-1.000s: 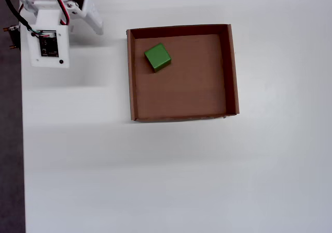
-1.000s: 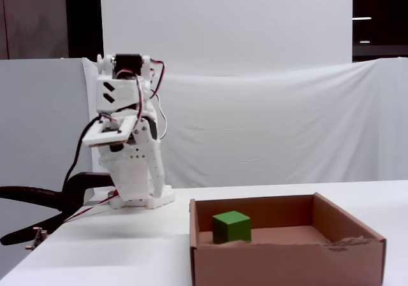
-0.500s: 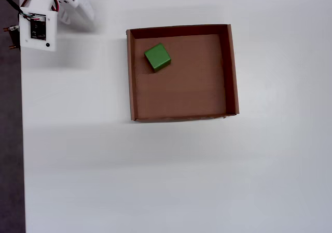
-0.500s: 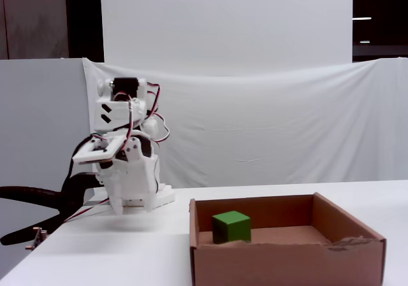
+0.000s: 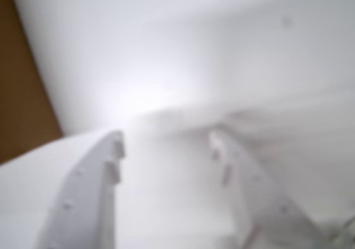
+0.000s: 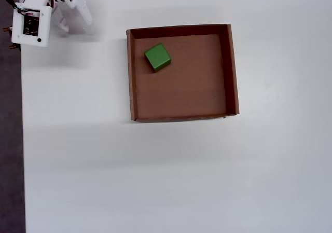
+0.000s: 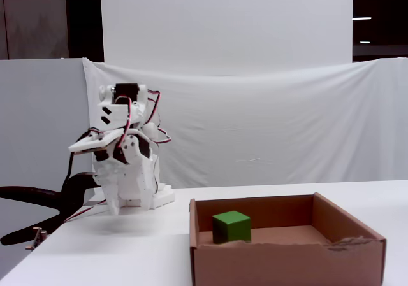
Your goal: Grasp a green cube and put it in a box.
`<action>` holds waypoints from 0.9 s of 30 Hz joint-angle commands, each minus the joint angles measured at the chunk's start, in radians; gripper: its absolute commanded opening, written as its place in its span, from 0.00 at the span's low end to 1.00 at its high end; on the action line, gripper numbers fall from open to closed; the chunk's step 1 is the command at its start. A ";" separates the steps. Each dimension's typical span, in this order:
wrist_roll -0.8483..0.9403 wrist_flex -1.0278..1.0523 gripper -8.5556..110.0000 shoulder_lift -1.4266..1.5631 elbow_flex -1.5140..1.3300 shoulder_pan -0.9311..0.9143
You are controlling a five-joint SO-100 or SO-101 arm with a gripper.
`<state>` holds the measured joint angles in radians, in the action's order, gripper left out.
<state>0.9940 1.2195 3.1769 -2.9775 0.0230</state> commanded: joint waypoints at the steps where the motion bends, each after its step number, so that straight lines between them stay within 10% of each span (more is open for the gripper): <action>1: -0.002 0.009 0.25 0.006 0.005 0.005; 27: -0.003 0.009 0.25 0.006 0.005 0.035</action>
<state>0.9940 1.2210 3.1769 -2.9775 0.0491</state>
